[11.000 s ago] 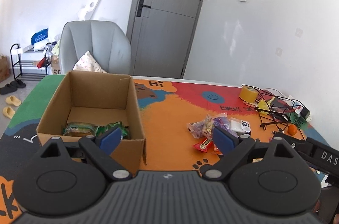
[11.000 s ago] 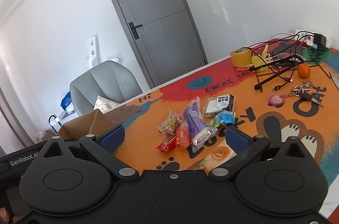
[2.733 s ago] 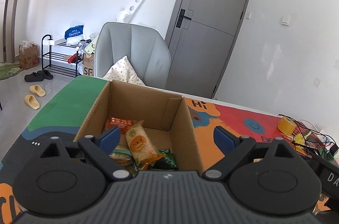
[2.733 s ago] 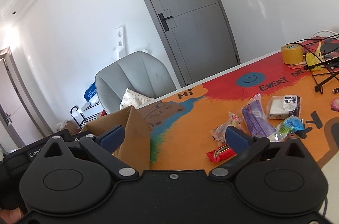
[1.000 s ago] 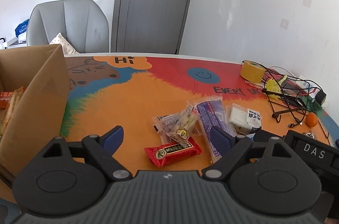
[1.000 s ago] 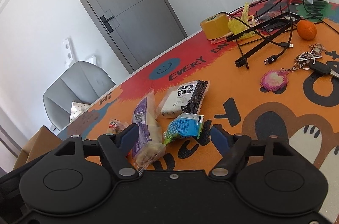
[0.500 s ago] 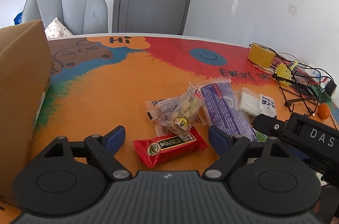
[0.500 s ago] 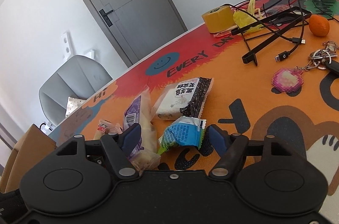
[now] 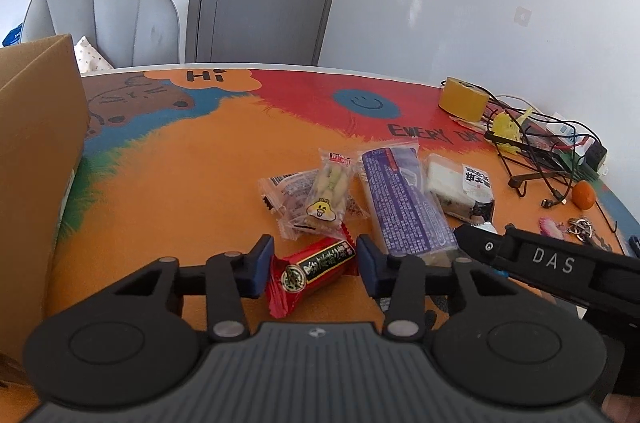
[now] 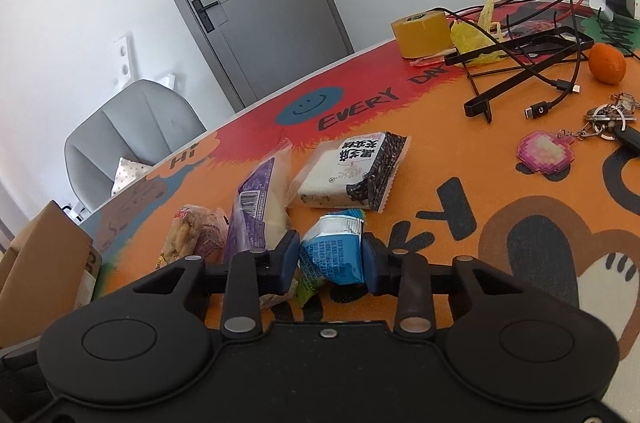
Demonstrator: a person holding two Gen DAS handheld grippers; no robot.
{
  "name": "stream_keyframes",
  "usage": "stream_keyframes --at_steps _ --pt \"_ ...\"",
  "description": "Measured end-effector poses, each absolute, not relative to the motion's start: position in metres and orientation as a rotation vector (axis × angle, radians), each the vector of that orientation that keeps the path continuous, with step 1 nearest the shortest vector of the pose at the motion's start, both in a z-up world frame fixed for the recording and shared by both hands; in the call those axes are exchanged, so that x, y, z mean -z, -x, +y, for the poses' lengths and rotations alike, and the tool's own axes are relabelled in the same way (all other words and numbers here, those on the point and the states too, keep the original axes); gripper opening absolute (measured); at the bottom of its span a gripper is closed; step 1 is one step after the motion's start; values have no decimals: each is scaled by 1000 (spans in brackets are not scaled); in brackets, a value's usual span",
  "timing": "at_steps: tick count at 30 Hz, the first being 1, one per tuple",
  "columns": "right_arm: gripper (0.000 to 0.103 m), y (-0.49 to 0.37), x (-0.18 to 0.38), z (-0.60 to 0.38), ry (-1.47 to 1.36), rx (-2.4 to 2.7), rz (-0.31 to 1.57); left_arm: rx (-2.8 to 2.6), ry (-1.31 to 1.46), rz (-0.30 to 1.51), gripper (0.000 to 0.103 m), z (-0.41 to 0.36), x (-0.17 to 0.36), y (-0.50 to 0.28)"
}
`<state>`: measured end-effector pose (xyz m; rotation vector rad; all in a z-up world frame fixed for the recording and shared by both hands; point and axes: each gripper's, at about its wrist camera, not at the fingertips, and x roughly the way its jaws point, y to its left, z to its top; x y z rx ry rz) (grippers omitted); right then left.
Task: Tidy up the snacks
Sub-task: 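Grasp the red wrapped bar with left tool while right tool grasps blue-white pouch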
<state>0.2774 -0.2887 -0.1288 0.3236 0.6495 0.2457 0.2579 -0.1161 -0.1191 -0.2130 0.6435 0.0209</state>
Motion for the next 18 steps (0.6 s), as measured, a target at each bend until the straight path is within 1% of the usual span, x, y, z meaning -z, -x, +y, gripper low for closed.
stream_keyframes --at_steps 1,2,10,18 --pt "34 -275 129 -289 -323 -247 650 -7 220 648 25 -116 119 -257" --pt "34 -273 128 -289 -325 -247 650 7 227 665 15 -116 119 -256" --pt "34 -253 119 -294 -341 -243 624 18 256 654 14 -112 114 -238" --pt "34 -236 102 -288 -331 -251 576 7 257 573 14 -103 87 -216"
